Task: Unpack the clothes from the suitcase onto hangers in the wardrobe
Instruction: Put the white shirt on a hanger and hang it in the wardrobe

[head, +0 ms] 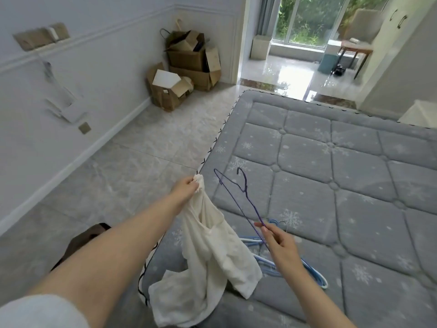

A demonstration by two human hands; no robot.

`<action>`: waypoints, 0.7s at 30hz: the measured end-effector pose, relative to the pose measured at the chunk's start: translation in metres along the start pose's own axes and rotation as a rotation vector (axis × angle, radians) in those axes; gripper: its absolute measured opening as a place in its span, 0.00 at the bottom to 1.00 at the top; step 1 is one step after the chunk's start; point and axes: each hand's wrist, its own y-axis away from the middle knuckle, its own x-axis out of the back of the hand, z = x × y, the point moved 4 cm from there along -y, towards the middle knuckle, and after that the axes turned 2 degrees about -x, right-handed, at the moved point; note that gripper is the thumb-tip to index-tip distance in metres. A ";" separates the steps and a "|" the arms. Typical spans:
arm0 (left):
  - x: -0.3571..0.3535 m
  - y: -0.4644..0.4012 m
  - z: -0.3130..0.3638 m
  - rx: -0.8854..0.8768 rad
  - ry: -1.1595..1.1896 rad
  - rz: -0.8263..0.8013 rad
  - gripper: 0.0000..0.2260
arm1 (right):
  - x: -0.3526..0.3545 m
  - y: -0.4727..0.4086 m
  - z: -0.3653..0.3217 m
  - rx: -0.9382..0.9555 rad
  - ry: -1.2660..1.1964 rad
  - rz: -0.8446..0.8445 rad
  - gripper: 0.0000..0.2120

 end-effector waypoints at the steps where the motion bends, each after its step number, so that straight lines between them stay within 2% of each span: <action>1: 0.014 -0.004 0.006 -0.029 -0.045 0.029 0.10 | -0.001 0.000 -0.008 0.029 -0.022 -0.001 0.08; 5: 0.059 -0.022 0.030 -0.095 -0.150 0.090 0.10 | -0.004 0.003 -0.035 0.121 -0.074 -0.032 0.09; 9: 0.089 -0.029 0.052 -0.144 -0.227 0.170 0.20 | -0.007 0.012 -0.055 0.198 -0.103 -0.127 0.10; 11: 0.097 -0.030 0.060 -0.182 -0.262 0.198 0.17 | -0.010 0.017 -0.063 0.225 -0.095 -0.164 0.13; 14: 0.105 -0.027 0.073 -0.229 -0.312 0.249 0.18 | -0.018 0.022 -0.075 0.283 -0.110 -0.163 0.09; 18: 0.101 -0.009 0.096 -0.355 -0.433 0.228 0.20 | -0.029 0.025 -0.096 0.302 -0.105 -0.162 0.10; 21: 0.092 0.012 0.121 -0.498 -0.460 0.192 0.18 | -0.042 0.023 -0.115 0.306 -0.105 -0.173 0.10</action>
